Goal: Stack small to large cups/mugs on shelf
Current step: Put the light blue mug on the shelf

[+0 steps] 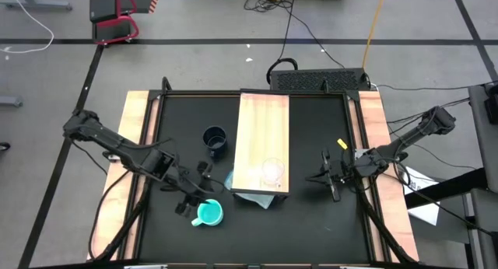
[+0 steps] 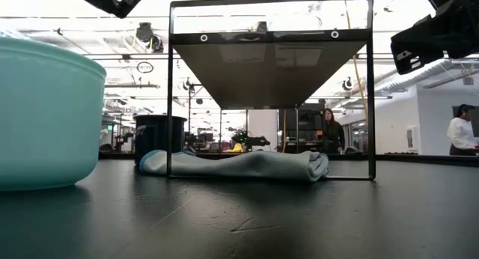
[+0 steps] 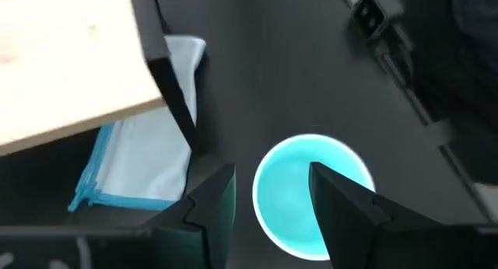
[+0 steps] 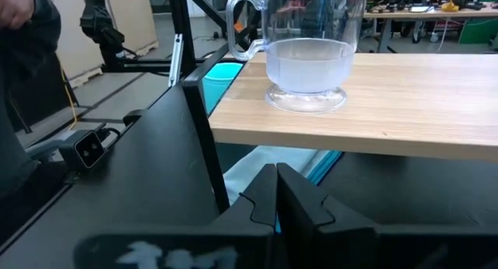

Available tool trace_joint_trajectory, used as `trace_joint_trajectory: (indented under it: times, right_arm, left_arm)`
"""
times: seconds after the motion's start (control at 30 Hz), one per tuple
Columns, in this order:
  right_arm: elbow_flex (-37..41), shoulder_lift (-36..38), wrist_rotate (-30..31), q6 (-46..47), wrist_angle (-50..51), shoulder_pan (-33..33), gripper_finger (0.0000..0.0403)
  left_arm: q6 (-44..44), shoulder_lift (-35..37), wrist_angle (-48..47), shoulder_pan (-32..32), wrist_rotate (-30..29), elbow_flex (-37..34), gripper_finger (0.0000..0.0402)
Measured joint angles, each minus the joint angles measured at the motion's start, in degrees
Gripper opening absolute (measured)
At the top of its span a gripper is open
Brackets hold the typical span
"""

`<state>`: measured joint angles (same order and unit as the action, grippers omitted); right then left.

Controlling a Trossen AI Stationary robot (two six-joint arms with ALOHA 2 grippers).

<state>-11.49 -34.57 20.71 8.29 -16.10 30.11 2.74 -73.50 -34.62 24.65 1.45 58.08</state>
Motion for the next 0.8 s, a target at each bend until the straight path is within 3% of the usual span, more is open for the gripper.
trace_joint_trajectory:
  times: [0.47, 0.8]
  right_arm:
    - [0.0, 0.0, 0.0, 0.0, -0.1, 0.0, 0.0]
    - [0.0, 0.0, 0.0, 0.0, -0.1, 0.0, 0.0]
  left_arm:
    - [-1.2, -7.8, -3.5, -0.2, 2.2, 0.0, 0.0166]
    - [-2.2, -8.0, -3.2, -0.3, 3.0, 0.0, 0.0166]
